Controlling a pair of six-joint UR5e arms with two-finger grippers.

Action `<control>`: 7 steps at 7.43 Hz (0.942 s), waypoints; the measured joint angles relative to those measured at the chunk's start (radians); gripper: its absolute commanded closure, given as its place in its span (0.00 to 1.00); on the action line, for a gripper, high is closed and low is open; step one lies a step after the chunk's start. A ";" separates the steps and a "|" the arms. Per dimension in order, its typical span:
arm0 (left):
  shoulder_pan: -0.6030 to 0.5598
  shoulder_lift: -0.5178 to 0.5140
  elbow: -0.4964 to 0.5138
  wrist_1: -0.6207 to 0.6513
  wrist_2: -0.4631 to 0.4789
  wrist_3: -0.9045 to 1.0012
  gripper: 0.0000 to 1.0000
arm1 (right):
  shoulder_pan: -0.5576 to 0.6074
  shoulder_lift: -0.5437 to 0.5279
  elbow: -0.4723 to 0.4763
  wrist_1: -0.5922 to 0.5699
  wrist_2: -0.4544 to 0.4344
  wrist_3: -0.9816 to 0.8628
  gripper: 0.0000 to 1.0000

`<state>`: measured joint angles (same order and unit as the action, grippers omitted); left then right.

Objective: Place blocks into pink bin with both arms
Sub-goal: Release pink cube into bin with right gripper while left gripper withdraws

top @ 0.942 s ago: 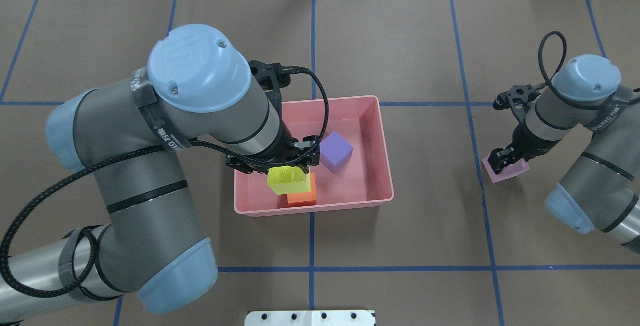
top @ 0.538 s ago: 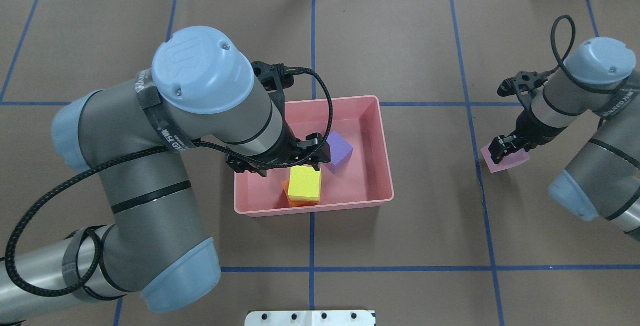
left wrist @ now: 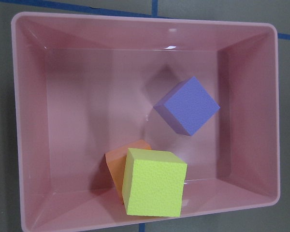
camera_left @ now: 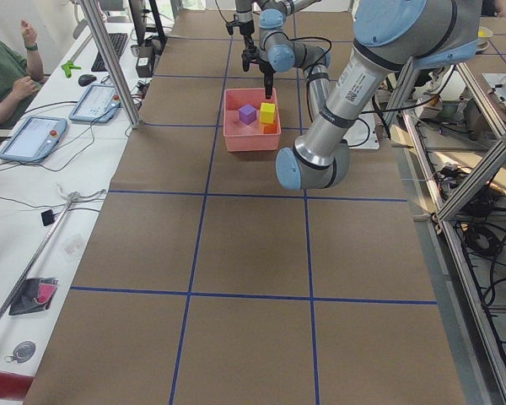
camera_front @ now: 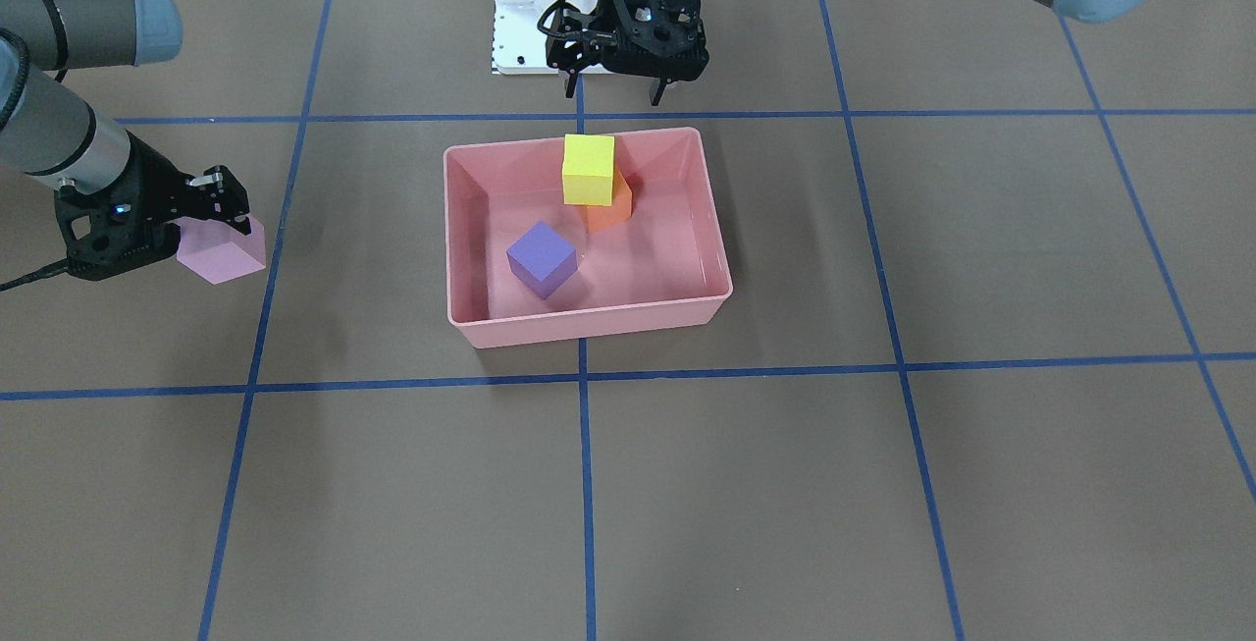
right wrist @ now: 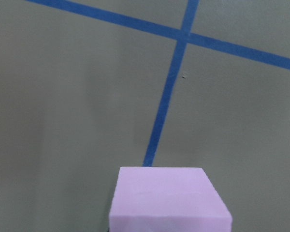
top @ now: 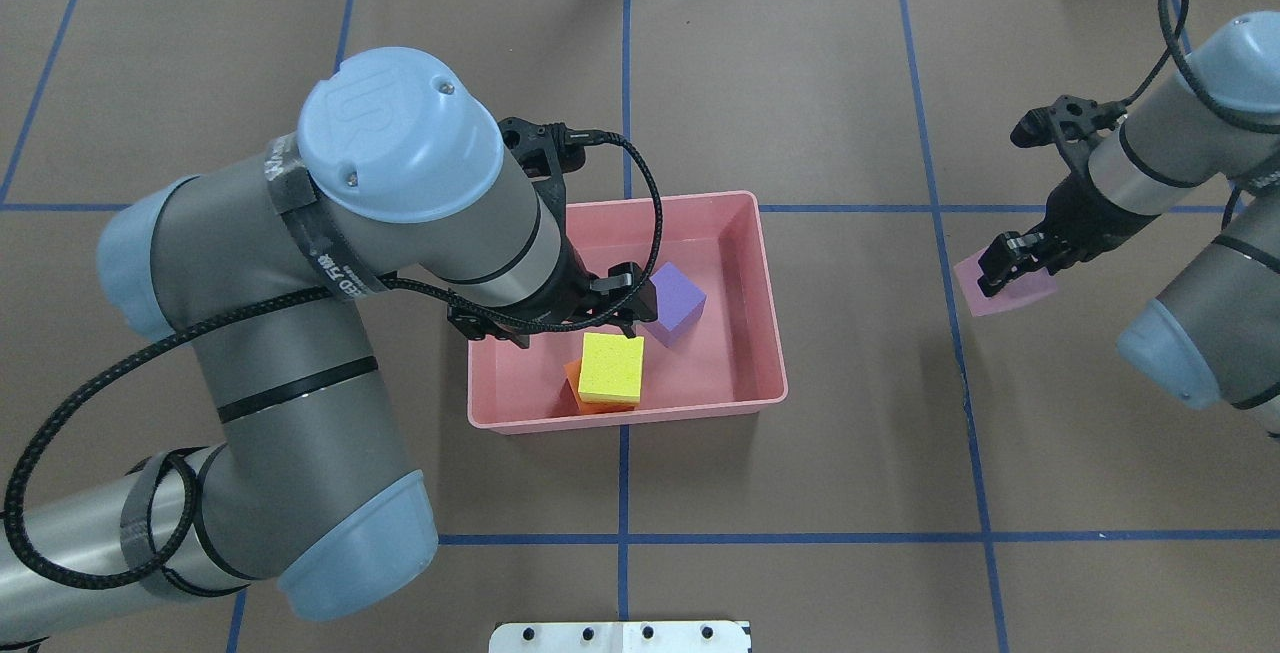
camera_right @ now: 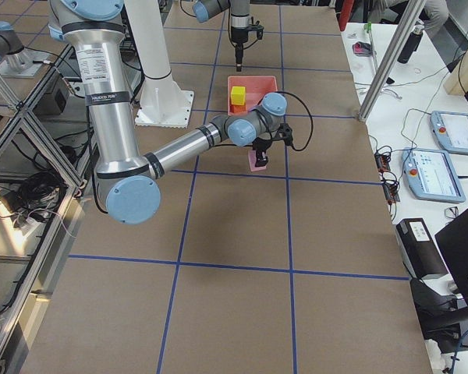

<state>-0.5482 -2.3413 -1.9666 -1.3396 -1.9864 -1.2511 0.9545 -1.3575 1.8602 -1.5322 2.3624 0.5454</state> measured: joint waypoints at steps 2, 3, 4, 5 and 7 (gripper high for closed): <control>-0.095 0.038 -0.027 0.064 -0.035 0.186 0.01 | 0.015 0.142 0.034 -0.161 0.041 0.027 1.00; -0.162 0.097 -0.055 0.099 -0.071 0.315 0.01 | 0.002 0.211 0.043 -0.222 0.042 0.079 1.00; -0.234 0.175 -0.082 0.114 -0.107 0.450 0.01 | -0.033 0.267 0.047 -0.248 0.031 0.158 1.00; -0.321 0.253 -0.094 0.118 -0.148 0.601 0.01 | -0.082 0.314 0.047 -0.256 0.002 0.237 1.00; -0.514 0.390 -0.080 0.119 -0.247 0.919 0.00 | -0.192 0.407 0.022 -0.250 -0.096 0.375 1.00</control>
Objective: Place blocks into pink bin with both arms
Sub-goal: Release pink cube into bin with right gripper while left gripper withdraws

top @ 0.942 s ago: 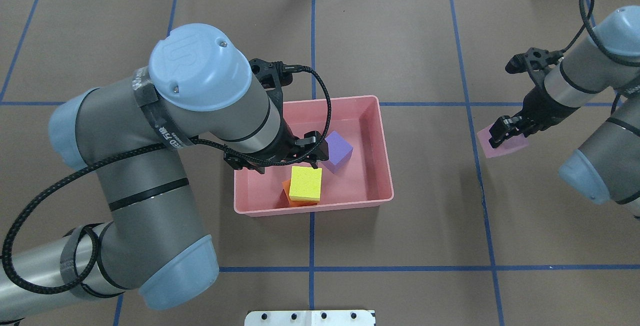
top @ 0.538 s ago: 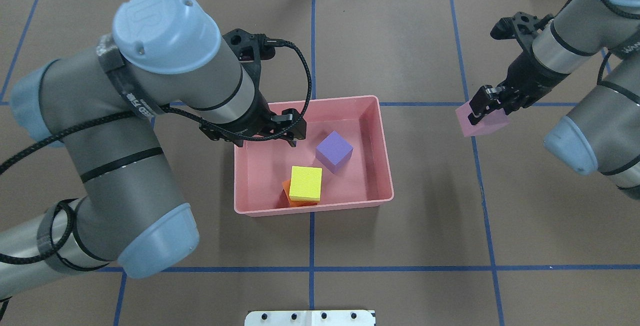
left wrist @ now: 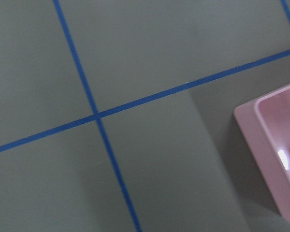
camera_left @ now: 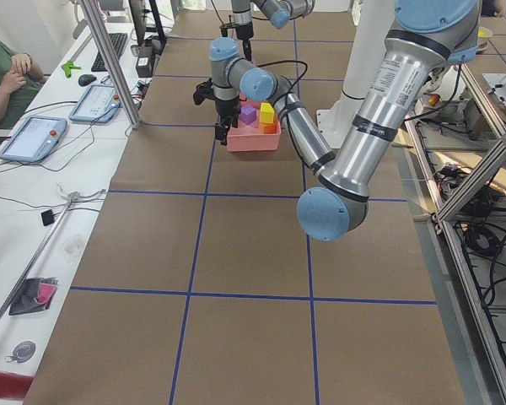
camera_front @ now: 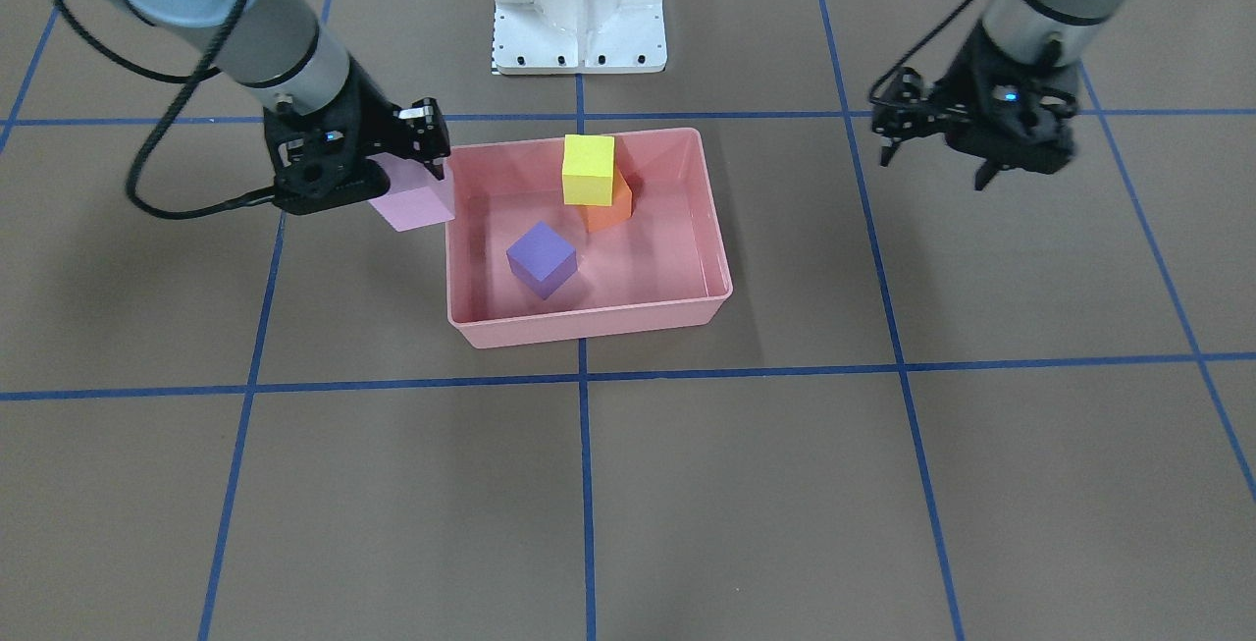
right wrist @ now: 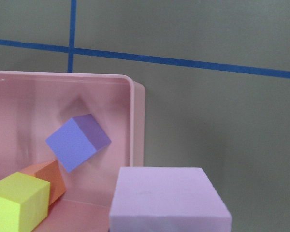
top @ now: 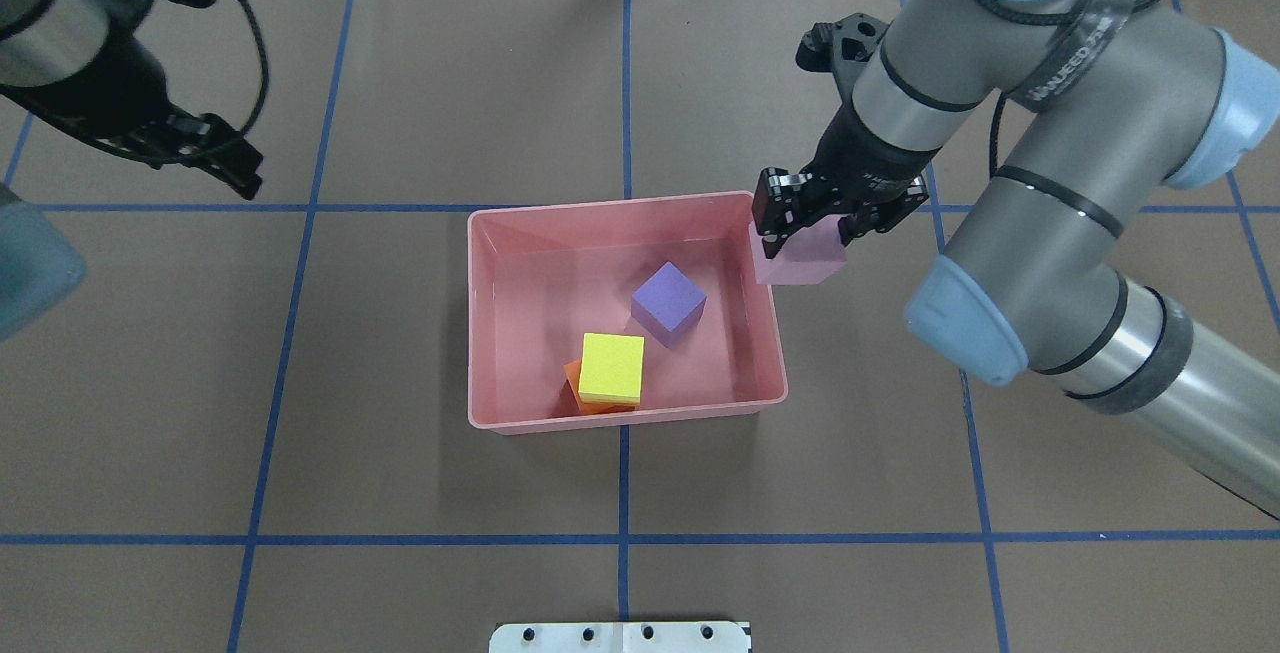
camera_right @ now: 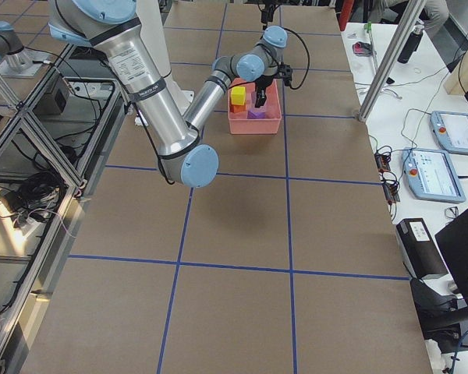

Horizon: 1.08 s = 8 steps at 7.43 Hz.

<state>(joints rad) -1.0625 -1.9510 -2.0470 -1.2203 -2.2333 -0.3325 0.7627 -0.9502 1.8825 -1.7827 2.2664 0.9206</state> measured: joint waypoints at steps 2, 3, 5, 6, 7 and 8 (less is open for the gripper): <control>-0.146 0.080 0.063 -0.004 -0.041 0.254 0.01 | -0.092 0.095 -0.089 0.068 -0.094 0.128 1.00; -0.207 0.099 0.107 -0.005 -0.046 0.364 0.01 | -0.124 0.136 -0.144 0.107 -0.132 0.172 1.00; -0.275 0.109 0.168 -0.007 -0.048 0.488 0.00 | -0.153 0.195 -0.225 0.139 -0.160 0.198 0.01; -0.285 0.113 0.176 -0.009 -0.048 0.506 0.00 | -0.157 0.211 -0.247 0.143 -0.164 0.202 0.00; -0.289 0.119 0.179 -0.015 -0.049 0.511 0.00 | -0.159 0.219 -0.256 0.144 -0.166 0.209 0.00; -0.291 0.122 0.181 -0.022 -0.048 0.513 0.00 | -0.159 0.225 -0.254 0.144 -0.168 0.218 0.00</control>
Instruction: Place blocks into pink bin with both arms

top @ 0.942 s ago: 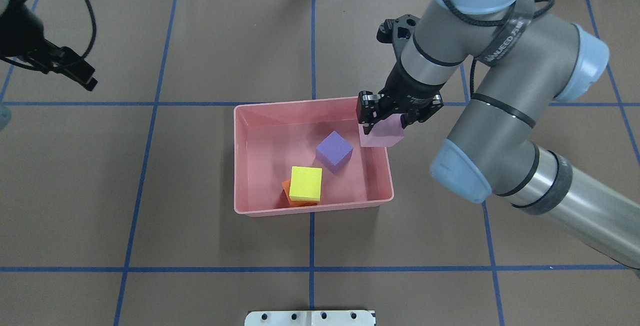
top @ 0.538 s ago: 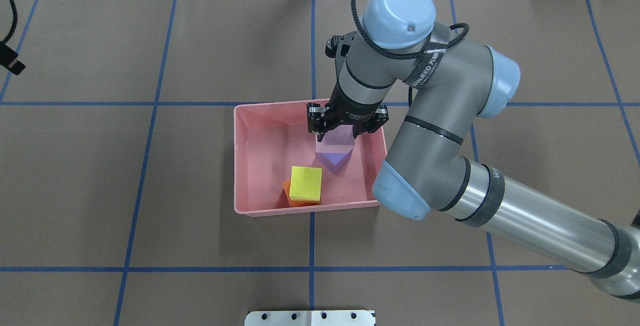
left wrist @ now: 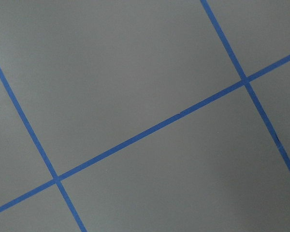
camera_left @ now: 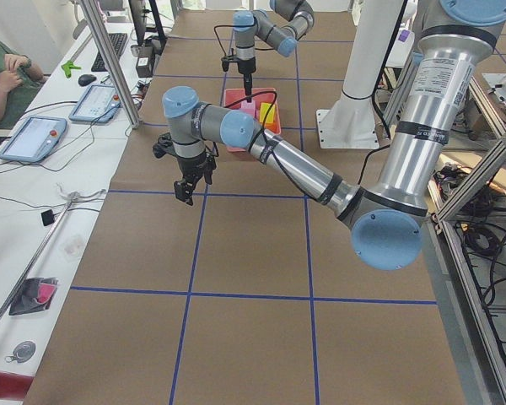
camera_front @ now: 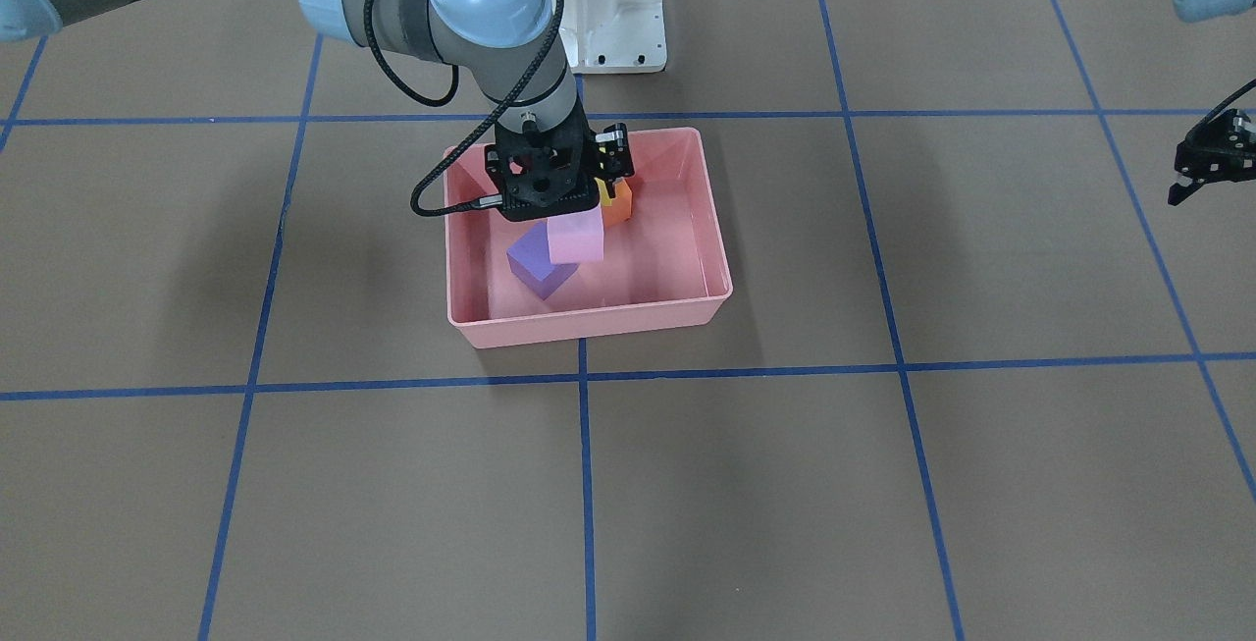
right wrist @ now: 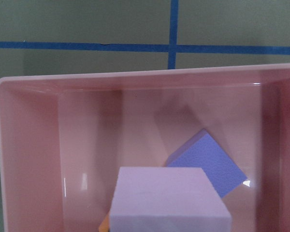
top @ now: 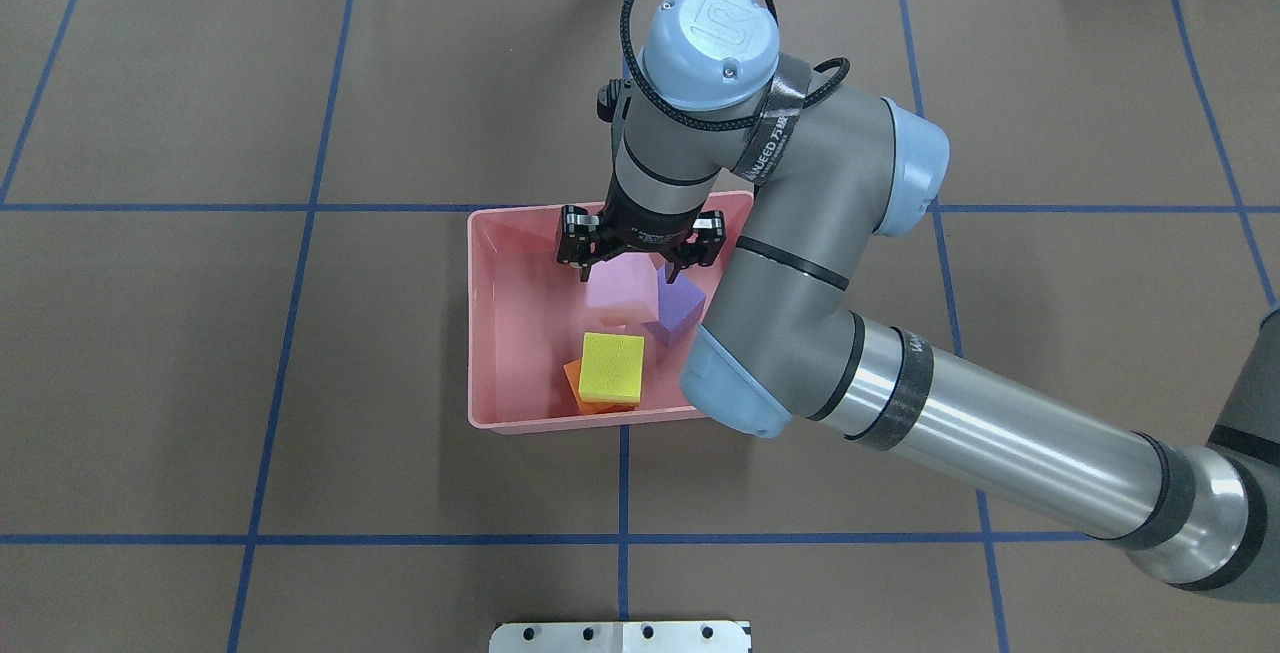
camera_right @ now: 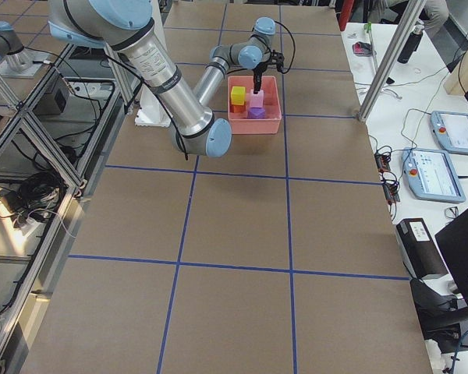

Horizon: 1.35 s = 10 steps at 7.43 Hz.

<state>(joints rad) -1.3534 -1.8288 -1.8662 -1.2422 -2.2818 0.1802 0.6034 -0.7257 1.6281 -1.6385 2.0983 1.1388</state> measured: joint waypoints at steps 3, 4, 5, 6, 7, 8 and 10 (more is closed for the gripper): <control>-0.009 0.017 0.001 -0.008 0.002 -0.005 0.00 | 0.010 -0.052 0.109 -0.008 -0.087 0.001 0.00; -0.015 0.044 0.004 -0.024 0.010 -0.009 0.00 | 0.043 -0.127 0.193 -0.009 -0.089 0.003 0.00; -0.018 0.070 0.011 -0.057 0.020 -0.011 0.00 | 0.098 -0.217 0.266 -0.007 -0.059 -0.001 0.00; -0.018 0.091 0.020 -0.092 0.025 -0.012 0.00 | 0.156 -0.297 0.310 -0.002 -0.022 -0.008 0.00; -0.018 0.116 0.031 -0.109 0.030 -0.009 0.00 | 0.203 -0.354 0.327 0.001 -0.006 -0.013 0.00; -0.018 0.138 0.044 -0.117 0.034 -0.006 0.00 | 0.256 -0.397 0.327 0.003 0.001 -0.035 0.00; -0.036 0.157 0.065 -0.120 0.037 -0.010 0.00 | 0.419 -0.490 0.292 -0.003 0.027 -0.312 0.00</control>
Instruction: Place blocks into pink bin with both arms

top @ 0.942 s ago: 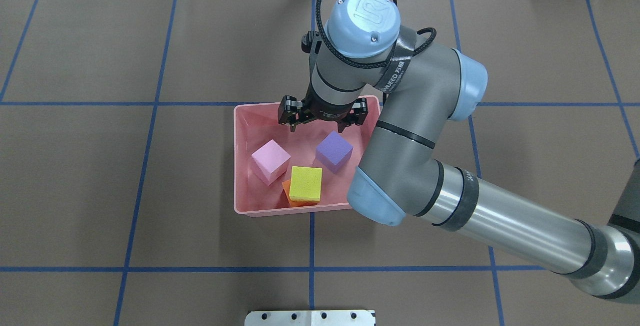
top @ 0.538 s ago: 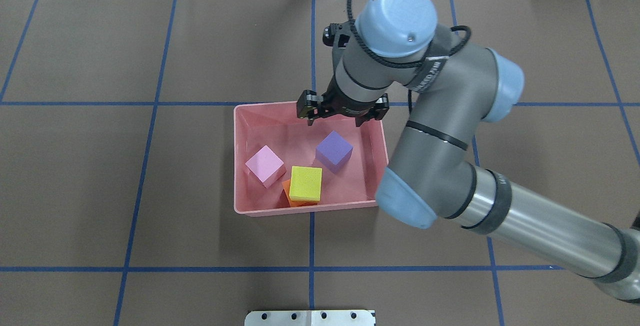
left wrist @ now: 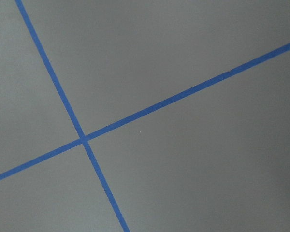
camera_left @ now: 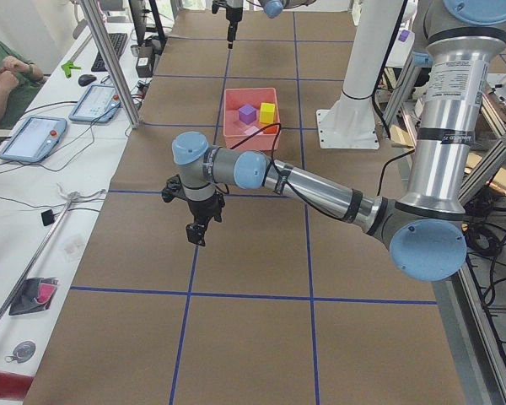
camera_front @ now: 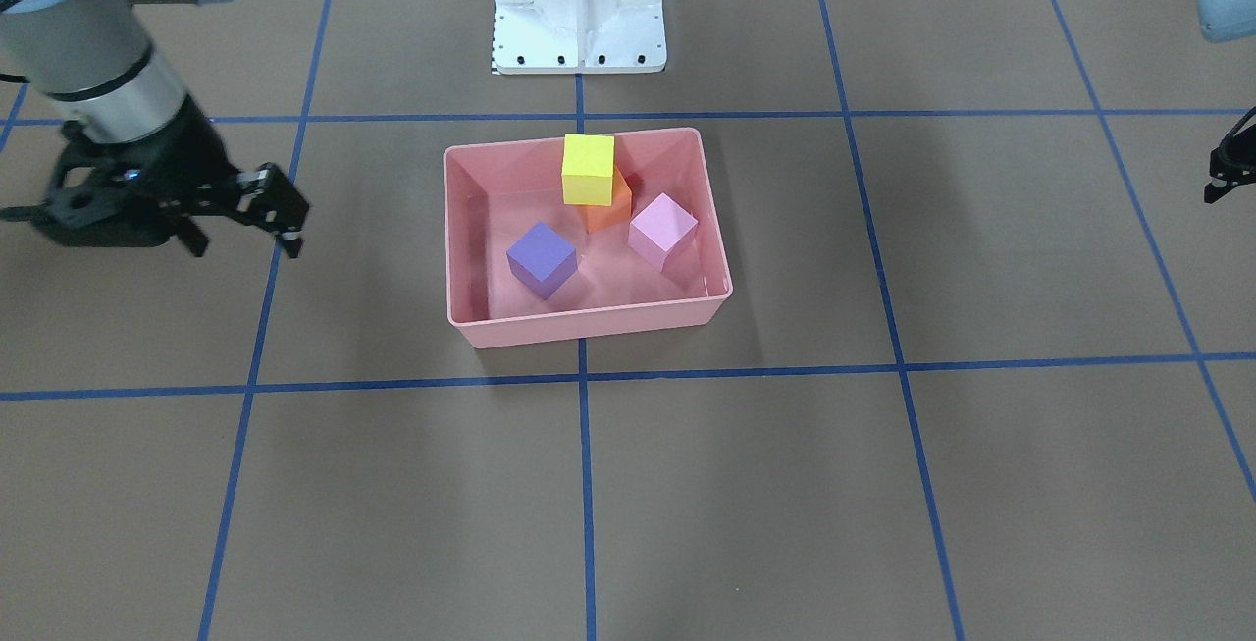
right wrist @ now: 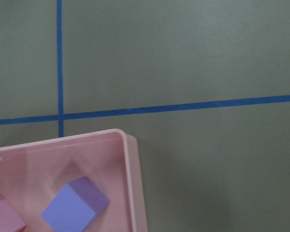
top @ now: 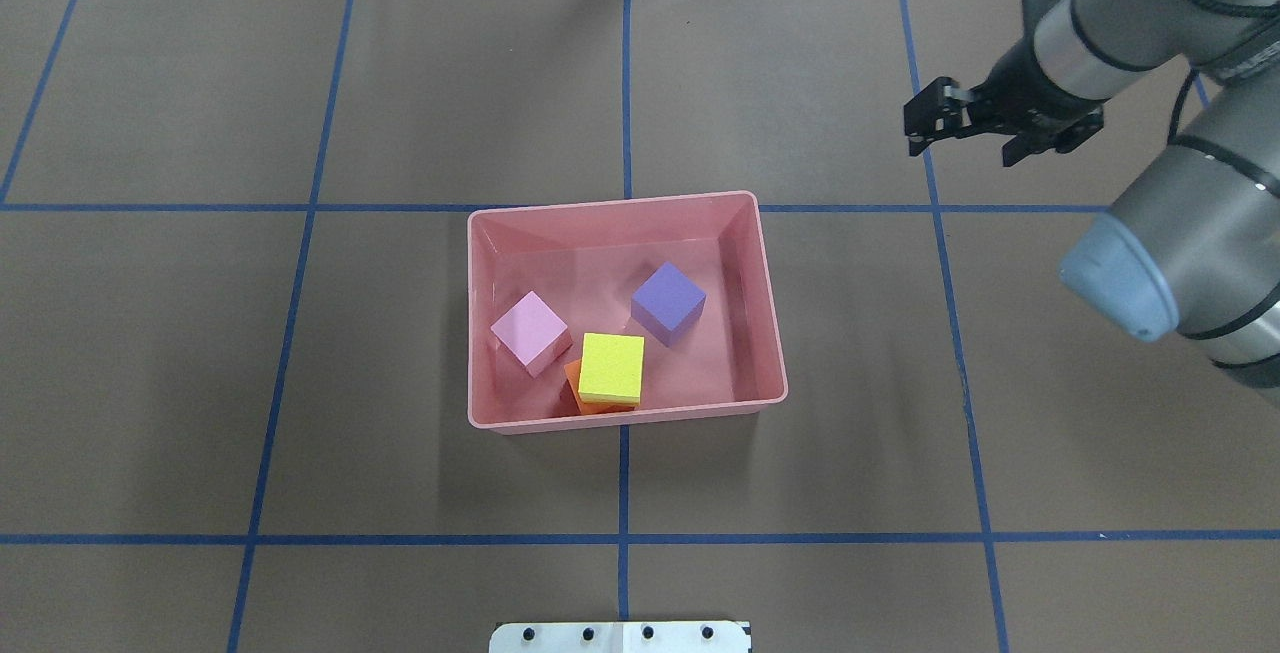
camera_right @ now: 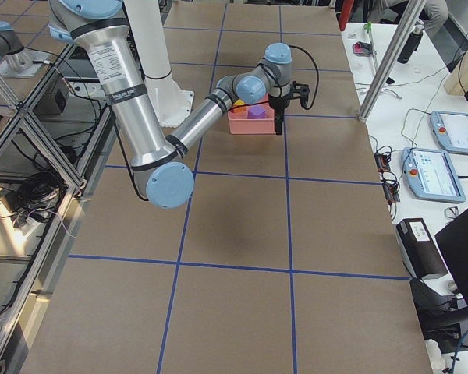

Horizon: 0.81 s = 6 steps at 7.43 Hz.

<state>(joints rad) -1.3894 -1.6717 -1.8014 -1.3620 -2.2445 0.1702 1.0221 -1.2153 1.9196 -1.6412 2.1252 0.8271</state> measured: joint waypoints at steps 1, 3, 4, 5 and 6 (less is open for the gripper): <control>-0.021 0.005 0.005 0.003 -0.002 0.002 0.00 | 0.097 -0.054 -0.041 -0.001 0.046 -0.197 0.00; -0.088 0.025 0.017 0.005 -0.017 0.017 0.00 | 0.283 -0.157 -0.133 0.002 0.153 -0.553 0.00; -0.125 0.036 0.041 0.003 -0.027 0.073 0.00 | 0.366 -0.190 -0.188 0.003 0.194 -0.712 0.00; -0.159 0.042 0.076 0.002 -0.031 0.159 0.00 | 0.438 -0.218 -0.248 0.004 0.226 -0.869 0.00; -0.180 0.045 0.108 -0.002 -0.032 0.209 0.00 | 0.499 -0.245 -0.296 0.004 0.242 -0.989 0.00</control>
<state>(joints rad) -1.5695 -1.6262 -1.6939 -1.3640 -2.2764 0.3791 1.5207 -1.4602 1.6240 -1.6370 2.3672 -0.1622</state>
